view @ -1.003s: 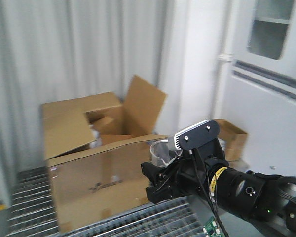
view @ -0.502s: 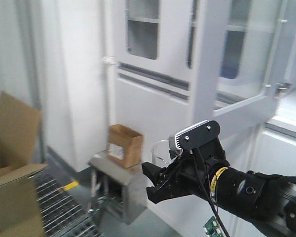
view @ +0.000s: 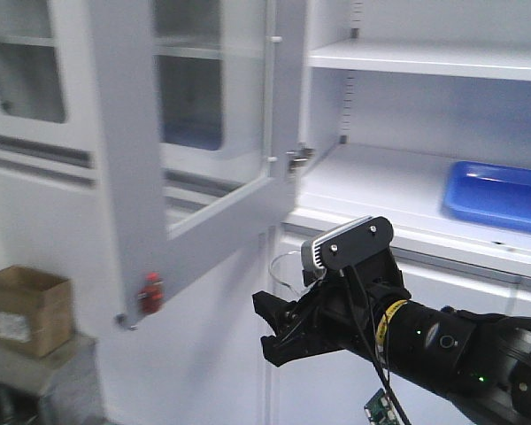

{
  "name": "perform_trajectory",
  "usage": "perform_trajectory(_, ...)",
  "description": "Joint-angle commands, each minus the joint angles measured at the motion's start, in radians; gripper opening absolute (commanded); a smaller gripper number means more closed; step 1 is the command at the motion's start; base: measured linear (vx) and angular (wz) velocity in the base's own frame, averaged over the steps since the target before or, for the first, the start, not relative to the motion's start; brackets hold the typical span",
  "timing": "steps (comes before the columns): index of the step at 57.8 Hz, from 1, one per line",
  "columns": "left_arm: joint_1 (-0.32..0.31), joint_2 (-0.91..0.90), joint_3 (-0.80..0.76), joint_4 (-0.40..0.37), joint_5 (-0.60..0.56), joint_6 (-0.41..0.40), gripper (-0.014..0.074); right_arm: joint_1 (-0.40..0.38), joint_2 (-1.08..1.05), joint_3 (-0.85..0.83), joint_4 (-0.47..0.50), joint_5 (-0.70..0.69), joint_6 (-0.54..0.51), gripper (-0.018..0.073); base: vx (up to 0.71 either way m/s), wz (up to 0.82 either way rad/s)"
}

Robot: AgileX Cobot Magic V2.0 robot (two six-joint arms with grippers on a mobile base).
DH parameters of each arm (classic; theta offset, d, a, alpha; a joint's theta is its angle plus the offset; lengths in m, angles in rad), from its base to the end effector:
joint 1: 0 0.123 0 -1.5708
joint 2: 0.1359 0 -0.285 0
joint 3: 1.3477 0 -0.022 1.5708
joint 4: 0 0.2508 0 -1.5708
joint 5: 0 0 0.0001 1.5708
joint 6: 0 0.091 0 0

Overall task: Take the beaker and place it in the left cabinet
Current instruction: 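Approach the blue tray on the cabinet shelf with the held beaker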

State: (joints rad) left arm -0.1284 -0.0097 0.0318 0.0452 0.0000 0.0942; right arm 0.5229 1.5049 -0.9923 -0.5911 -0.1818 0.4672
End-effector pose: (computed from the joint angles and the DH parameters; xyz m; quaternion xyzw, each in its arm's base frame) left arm 0.0564 -0.0073 0.2030 0.0913 0.6776 0.0040 0.7297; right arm 0.2940 0.1800 0.2993 -0.2790 0.7461 0.1612 0.5826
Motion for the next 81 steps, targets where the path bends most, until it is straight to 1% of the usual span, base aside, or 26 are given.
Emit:
perform_trajectory(1,-0.001,-0.019,0.016,-0.003,-0.075,-0.003,0.0001,-0.005,-0.038,-0.029,0.009,-0.071,-0.001,-0.0008,0.17,-0.64)
perform_trajectory(25,-0.001,-0.019,0.016,-0.003,-0.075,-0.003,0.0001,-0.005,-0.038,-0.029,0.009,-0.071,-0.001,-0.0008,0.18,-0.67)
perform_trajectory(38,-0.001,-0.019,0.016,-0.003,-0.075,-0.003,0.0001,-0.005,-0.038,-0.029,0.009,-0.071,-0.001,-0.0008,0.18,-0.49)
perform_trajectory(81,-0.001,-0.019,0.016,-0.003,-0.075,-0.003,0.0001,-0.005,-0.038,-0.029,0.009,-0.071,-0.001,-0.0008,0.20,-0.18)
